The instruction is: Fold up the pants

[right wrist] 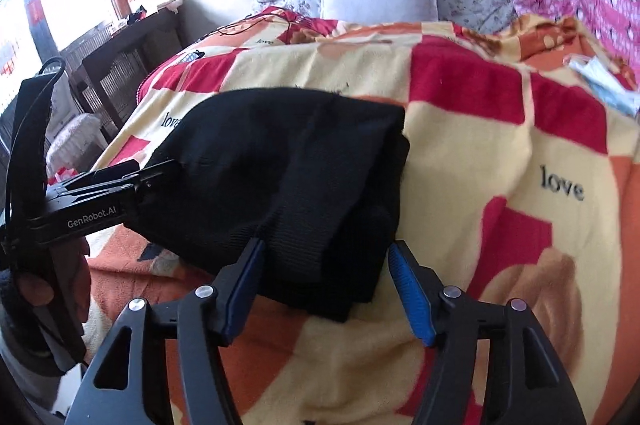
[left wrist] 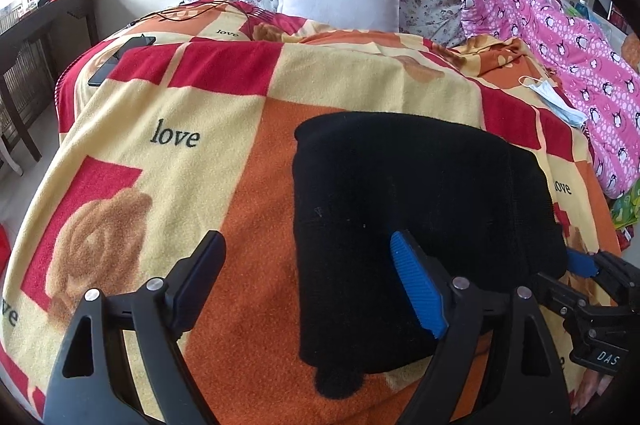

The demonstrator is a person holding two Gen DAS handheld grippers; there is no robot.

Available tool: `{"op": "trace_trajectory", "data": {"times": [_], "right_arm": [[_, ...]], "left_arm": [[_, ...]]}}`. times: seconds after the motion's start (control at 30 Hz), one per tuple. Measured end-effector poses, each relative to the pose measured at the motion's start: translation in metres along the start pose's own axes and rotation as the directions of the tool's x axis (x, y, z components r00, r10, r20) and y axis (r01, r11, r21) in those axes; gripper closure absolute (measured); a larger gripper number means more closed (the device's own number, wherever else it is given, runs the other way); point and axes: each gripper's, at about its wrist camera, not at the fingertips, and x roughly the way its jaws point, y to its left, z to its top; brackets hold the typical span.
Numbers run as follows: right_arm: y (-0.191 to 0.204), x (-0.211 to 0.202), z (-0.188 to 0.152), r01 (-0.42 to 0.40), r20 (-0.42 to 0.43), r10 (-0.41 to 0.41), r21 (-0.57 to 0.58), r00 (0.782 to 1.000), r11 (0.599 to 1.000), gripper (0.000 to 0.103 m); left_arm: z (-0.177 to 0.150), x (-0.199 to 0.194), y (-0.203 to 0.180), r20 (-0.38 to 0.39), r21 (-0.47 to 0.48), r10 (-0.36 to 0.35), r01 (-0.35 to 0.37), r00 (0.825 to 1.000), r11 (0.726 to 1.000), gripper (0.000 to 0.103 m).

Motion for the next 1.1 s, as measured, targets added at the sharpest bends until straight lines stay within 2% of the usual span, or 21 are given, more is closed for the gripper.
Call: {"op": "trace_trajectory", "data": {"times": [0.2,0.37,0.5,0.63,0.73,1.0,1.1], "right_arm": [[-0.011,-0.013,0.004,-0.074,0.036,0.072,0.058,0.997,0.996,0.038],[-0.027,-0.016,0.008,-0.184,0.071,0.175,0.145,0.982,0.972,0.033],[-0.036,-0.011,0.011,-0.232,0.086,0.22,0.18,0.972,0.956,0.031],[-0.047,0.001,0.013,-0.285,0.085,0.273,0.224,0.958,0.932,0.031],[-0.05,0.012,0.016,-0.287,0.069,0.278,0.233,0.958,0.929,0.031],[-0.049,0.032,0.017,-0.332,0.056,0.329,0.256,0.943,0.908,0.026],[-0.051,0.035,0.017,-0.348,0.068,0.343,0.272,0.937,0.897,0.025]], "left_arm": [[0.002,-0.004,0.007,-0.012,-0.021,-0.042,0.042,0.999,0.999,0.018],[0.006,-0.006,0.016,-0.018,-0.04,-0.066,0.065,0.998,0.997,0.018],[0.012,-0.005,0.032,-0.023,-0.098,-0.128,0.125,0.992,0.987,0.018],[0.014,0.006,0.045,-0.061,-0.16,-0.175,0.164,0.983,0.974,0.017],[0.013,0.011,0.046,-0.067,-0.176,-0.209,0.195,0.976,0.965,0.016],[0.012,0.023,0.025,-0.088,-0.133,-0.252,0.239,0.964,0.962,0.015],[0.013,0.03,0.023,-0.107,-0.145,-0.266,0.249,0.958,0.958,0.008]]}}
